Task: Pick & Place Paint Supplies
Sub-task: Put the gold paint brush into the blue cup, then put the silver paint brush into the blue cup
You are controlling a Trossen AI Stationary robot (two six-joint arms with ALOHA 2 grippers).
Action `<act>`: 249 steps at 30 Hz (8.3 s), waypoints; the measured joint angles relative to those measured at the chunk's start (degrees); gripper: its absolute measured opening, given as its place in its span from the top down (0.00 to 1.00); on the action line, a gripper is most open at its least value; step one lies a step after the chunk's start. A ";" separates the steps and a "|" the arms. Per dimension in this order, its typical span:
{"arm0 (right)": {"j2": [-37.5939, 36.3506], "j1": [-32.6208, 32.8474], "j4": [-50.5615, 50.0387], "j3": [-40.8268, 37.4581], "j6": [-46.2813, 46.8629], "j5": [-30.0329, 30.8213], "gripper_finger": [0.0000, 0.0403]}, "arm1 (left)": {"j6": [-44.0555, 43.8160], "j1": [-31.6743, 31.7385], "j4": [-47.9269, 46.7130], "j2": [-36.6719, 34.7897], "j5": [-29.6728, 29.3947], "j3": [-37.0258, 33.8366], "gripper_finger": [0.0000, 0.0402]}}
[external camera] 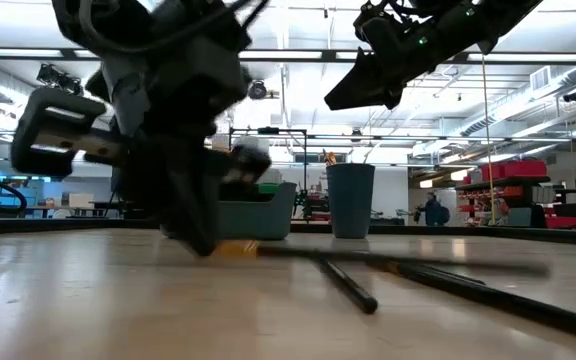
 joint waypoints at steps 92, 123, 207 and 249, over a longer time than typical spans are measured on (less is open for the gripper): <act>-6.67 -3.48 -5.52 0.02 14.63 -16.20 0.93 | 23.91 -0.15 15.29 -25.03 -38.97 0.35 0.71; 15.01 -12.75 53.29 -10.75 -8.63 11.42 0.94 | -2.57 16.12 24.61 -34.89 -4.73 -11.77 0.77; -13.90 9.06 -15.37 -10.69 26.16 -12.89 0.63 | -10.74 15.82 19.21 -34.84 -9.17 -12.50 0.78; -13.86 10.81 -11.56 -10.67 21.71 -10.94 0.63 | -4.68 8.95 12.29 6.21 4.89 2.59 0.44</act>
